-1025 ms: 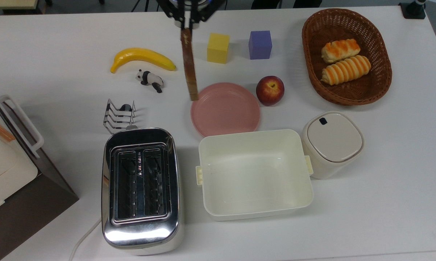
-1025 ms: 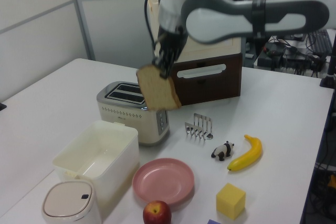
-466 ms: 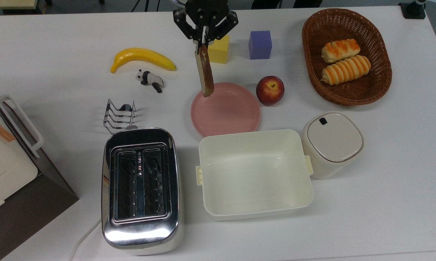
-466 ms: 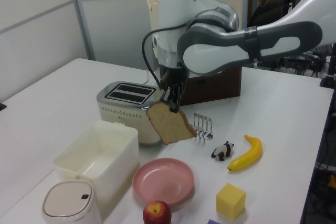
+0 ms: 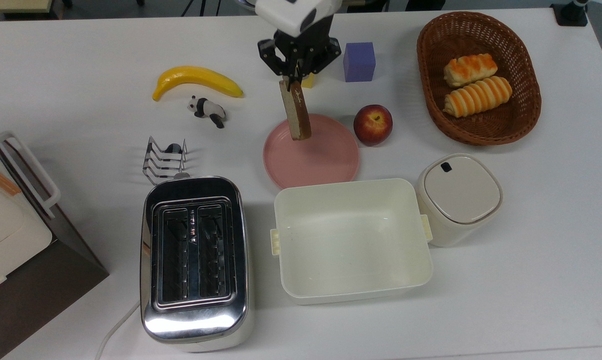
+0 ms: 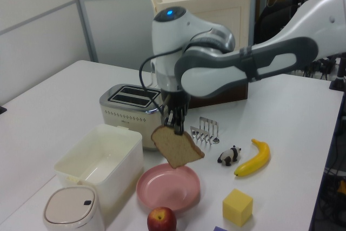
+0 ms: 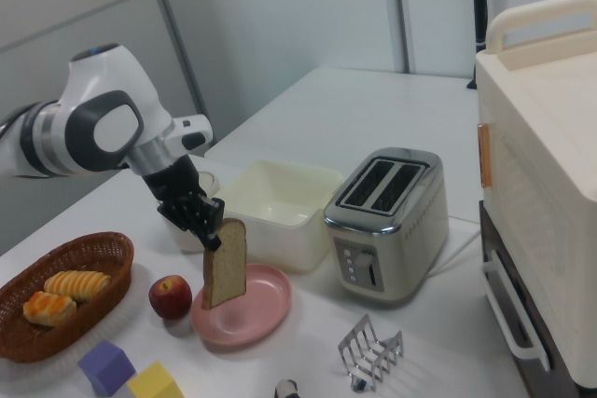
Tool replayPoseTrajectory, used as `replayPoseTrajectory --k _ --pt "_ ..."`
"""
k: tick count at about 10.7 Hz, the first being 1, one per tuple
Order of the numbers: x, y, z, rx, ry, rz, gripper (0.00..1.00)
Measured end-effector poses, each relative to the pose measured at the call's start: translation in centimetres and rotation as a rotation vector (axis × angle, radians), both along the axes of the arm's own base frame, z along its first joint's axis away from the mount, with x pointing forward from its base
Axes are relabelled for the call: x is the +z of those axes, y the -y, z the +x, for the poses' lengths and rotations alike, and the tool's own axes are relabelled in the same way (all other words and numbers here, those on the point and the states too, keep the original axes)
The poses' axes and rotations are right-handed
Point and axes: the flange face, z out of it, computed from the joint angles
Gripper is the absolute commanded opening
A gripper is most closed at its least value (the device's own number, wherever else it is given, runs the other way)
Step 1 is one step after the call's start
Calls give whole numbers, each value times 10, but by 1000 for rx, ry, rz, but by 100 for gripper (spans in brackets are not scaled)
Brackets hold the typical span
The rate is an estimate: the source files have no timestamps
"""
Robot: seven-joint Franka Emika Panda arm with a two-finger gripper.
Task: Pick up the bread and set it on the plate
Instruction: 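Carry the held bread slice over the pink plate and lower it, then lay the bread slice flat on the pink plate and open the gripper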
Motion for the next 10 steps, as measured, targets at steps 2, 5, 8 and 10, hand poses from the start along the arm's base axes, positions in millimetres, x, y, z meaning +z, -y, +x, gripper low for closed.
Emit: replayPoseTrajectory --k 2,5,8,10 --pt "-23 -11 5 36 -28 -40 0" --pt "-56 -28 17 112 -19 -120 0" --pt "-63 -29 21 144 -9 -172 0" --pt "-61 -30 22 147 -4 -178 0"
